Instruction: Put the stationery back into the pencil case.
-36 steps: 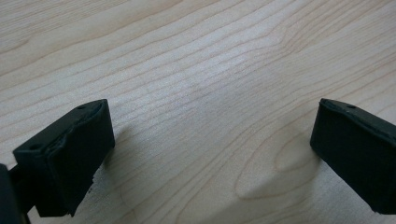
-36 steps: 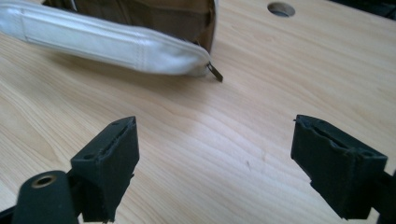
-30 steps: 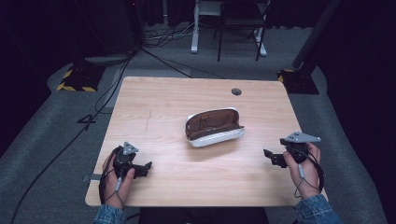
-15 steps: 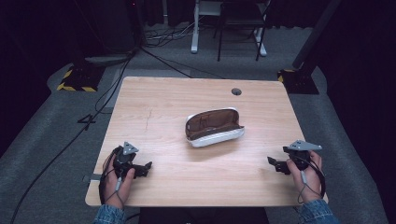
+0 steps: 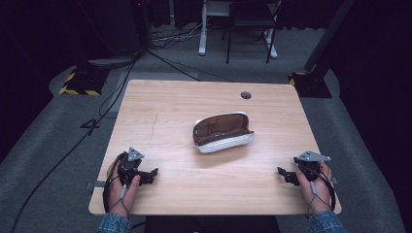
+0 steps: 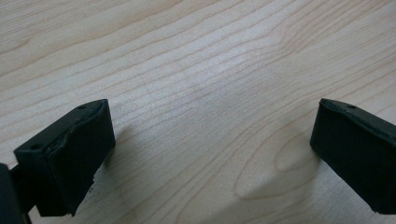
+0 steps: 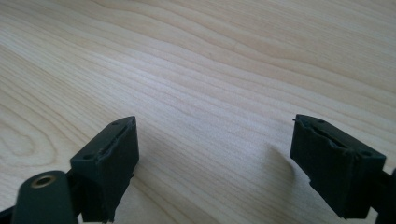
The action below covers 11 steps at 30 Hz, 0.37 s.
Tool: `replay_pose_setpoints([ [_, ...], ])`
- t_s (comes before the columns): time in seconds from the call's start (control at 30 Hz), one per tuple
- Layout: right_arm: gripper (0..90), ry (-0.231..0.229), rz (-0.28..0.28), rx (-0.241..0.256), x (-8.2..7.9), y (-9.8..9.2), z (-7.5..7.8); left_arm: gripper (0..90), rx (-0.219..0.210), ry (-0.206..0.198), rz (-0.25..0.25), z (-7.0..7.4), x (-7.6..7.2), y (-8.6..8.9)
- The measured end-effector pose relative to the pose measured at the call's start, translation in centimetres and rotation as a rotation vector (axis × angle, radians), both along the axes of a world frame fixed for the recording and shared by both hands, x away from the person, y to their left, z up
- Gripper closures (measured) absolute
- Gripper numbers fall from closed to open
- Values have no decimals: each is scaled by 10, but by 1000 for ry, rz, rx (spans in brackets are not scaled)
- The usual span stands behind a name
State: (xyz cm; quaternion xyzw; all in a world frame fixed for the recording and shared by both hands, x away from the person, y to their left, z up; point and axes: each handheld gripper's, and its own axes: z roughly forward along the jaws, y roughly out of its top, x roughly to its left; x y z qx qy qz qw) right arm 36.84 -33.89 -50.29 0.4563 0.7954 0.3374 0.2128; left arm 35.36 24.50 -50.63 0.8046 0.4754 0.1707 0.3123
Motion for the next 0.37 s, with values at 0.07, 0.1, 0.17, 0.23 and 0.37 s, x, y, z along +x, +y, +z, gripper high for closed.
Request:
replay_pose_setpoints([
  [0.07, 158, -4, -7, 14, 0, 0, -1, 4, 1, 0, -1, 0, 0, 0],
  [0.1, 159, 2, -8, 20, -1, -1, -1, 4, 0, 0, 0, 0, 0, 0],
  [0.17, 158, 3, -8, 21, -2, -1, -2, 4, 1, -1, -1, 0, 0, 0],
  [0.23, 157, 3, -9, 22, -2, -1, -2, 3, 0, 0, 0, 0, 0, 0],
  [0.37, 156, 1, -7, 21, -2, -1, -2, 5, 1, -3, -1, 0, 0, 0],
])
